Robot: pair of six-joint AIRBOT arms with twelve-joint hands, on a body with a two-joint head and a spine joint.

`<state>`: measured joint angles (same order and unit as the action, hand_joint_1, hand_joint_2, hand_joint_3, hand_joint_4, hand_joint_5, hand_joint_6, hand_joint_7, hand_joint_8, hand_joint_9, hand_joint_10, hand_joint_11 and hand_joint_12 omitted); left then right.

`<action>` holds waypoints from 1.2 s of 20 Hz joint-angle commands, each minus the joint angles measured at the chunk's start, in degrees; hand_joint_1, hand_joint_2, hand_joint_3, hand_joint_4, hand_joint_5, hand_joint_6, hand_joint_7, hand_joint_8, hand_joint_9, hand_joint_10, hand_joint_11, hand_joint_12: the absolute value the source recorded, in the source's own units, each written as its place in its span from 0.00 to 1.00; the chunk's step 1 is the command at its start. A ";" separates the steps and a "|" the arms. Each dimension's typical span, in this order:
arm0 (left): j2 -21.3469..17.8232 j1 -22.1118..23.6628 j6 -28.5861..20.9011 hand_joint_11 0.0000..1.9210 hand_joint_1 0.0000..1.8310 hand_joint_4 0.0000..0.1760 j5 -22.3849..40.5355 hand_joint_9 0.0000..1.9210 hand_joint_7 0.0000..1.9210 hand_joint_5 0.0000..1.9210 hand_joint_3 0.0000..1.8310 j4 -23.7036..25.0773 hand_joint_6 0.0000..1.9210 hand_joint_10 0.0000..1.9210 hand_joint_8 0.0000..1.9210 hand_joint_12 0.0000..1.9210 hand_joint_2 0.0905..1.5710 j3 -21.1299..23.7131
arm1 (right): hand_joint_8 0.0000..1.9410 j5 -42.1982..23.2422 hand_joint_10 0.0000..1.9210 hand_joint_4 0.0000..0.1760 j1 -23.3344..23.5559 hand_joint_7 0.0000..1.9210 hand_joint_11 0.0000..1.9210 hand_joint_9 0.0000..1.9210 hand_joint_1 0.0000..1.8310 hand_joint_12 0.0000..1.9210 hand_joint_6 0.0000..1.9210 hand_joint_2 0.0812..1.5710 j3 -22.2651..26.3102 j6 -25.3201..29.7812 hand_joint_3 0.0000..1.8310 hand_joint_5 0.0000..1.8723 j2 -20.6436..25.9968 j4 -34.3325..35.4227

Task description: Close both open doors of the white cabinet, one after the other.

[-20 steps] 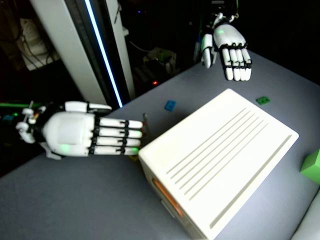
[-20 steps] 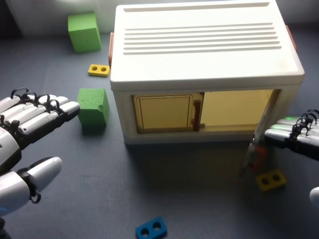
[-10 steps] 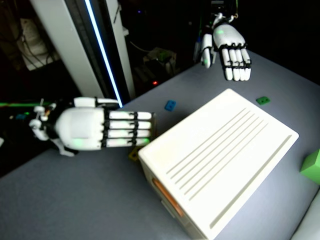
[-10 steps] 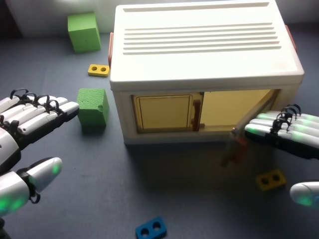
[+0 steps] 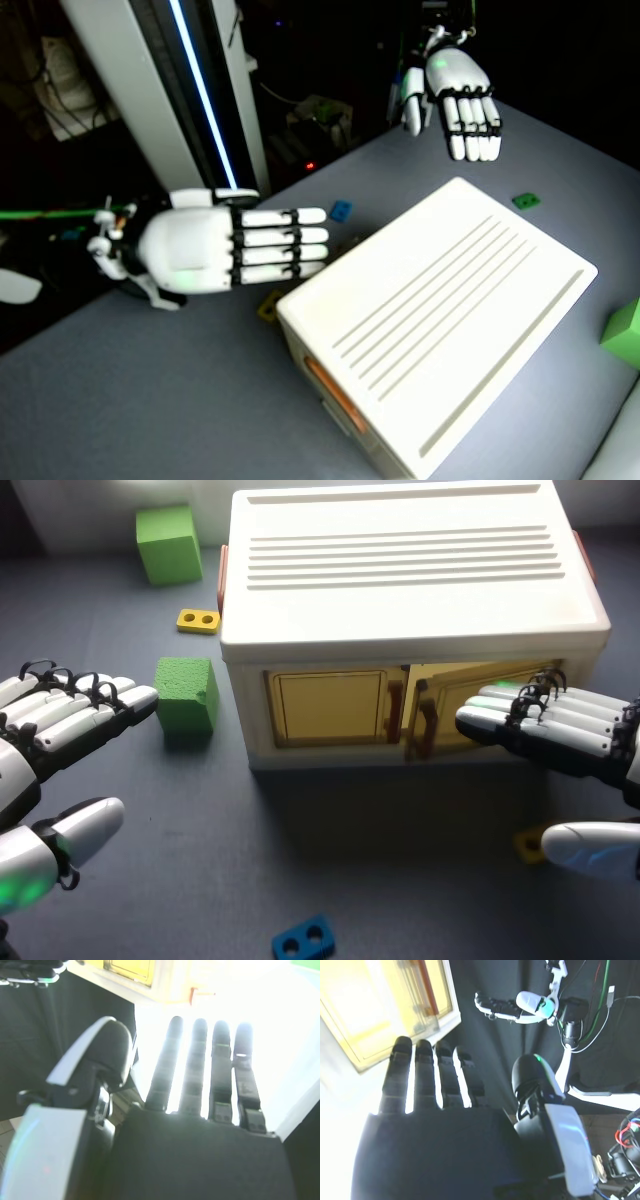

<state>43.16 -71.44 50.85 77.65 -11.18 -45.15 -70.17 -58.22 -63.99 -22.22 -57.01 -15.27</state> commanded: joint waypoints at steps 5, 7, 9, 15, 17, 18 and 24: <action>-0.79 -0.33 -0.12 0.00 0.00 0.00 7.31 0.08 0.07 0.07 0.08 -0.10 0.00 0.00 0.00 0.30 1.00 0.40 | 0.00 -6.68 0.00 0.00 0.77 0.00 0.00 0.00 0.00 0.00 0.00 0.94 -0.16 0.91 0.00 0.00 -0.14 1.41; -0.81 -0.76 -0.12 0.00 0.00 0.00 7.71 0.08 0.07 0.07 0.09 -0.33 0.00 0.00 0.00 0.31 1.00 0.45 | 0.00 -6.68 0.00 0.00 0.74 0.00 0.00 0.00 0.00 0.00 0.00 0.95 0.19 1.08 0.00 0.00 0.16 1.23; -0.82 -1.30 -0.12 0.00 0.00 0.00 8.23 0.08 0.07 0.07 0.09 -0.65 0.00 0.00 0.00 0.31 1.00 0.55 | 0.00 -6.63 0.00 0.00 0.28 0.00 0.00 0.00 0.00 0.00 0.00 0.95 0.38 1.56 0.00 0.00 0.74 1.01; -0.91 -1.91 -0.13 0.00 0.00 0.00 9.08 0.08 0.07 0.06 0.08 -1.05 0.00 0.00 0.00 0.29 1.00 0.78 | 0.00 -6.54 0.00 0.00 -4.82 0.00 0.00 0.00 0.00 0.00 0.00 0.92 2.51 4.54 0.00 0.00 5.39 0.61; -0.92 -1.96 -0.12 0.00 0.00 0.00 9.23 0.07 0.06 0.06 0.08 -1.26 0.00 0.00 0.00 0.27 1.00 0.82 | 0.00 -6.64 0.00 0.00 -7.32 0.00 0.00 0.00 0.00 0.00 0.00 0.93 3.52 4.39 0.00 0.00 7.36 2.17; -0.92 -2.04 -0.12 0.00 0.00 0.00 9.41 0.08 0.08 0.07 0.08 -1.39 0.00 0.00 0.01 0.28 1.00 0.85 | 0.00 -7.03 0.00 0.00 -8.18 0.00 0.00 0.00 0.00 0.00 0.00 0.92 3.67 4.38 0.00 0.00 7.64 3.19; -0.73 -2.22 -0.11 0.00 0.00 0.00 11.44 0.01 0.01 0.03 0.03 -3.92 0.00 0.00 0.00 0.18 1.00 0.44 | 0.00 -14.49 0.00 0.00 -16.14 0.00 0.00 0.00 0.00 0.00 0.00 0.91 5.21 0.92 0.00 0.00 11.03 14.23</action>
<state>42.61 -73.82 50.87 81.32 -14.72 -44.49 -77.97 -76.88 -58.35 -22.68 -45.50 -0.97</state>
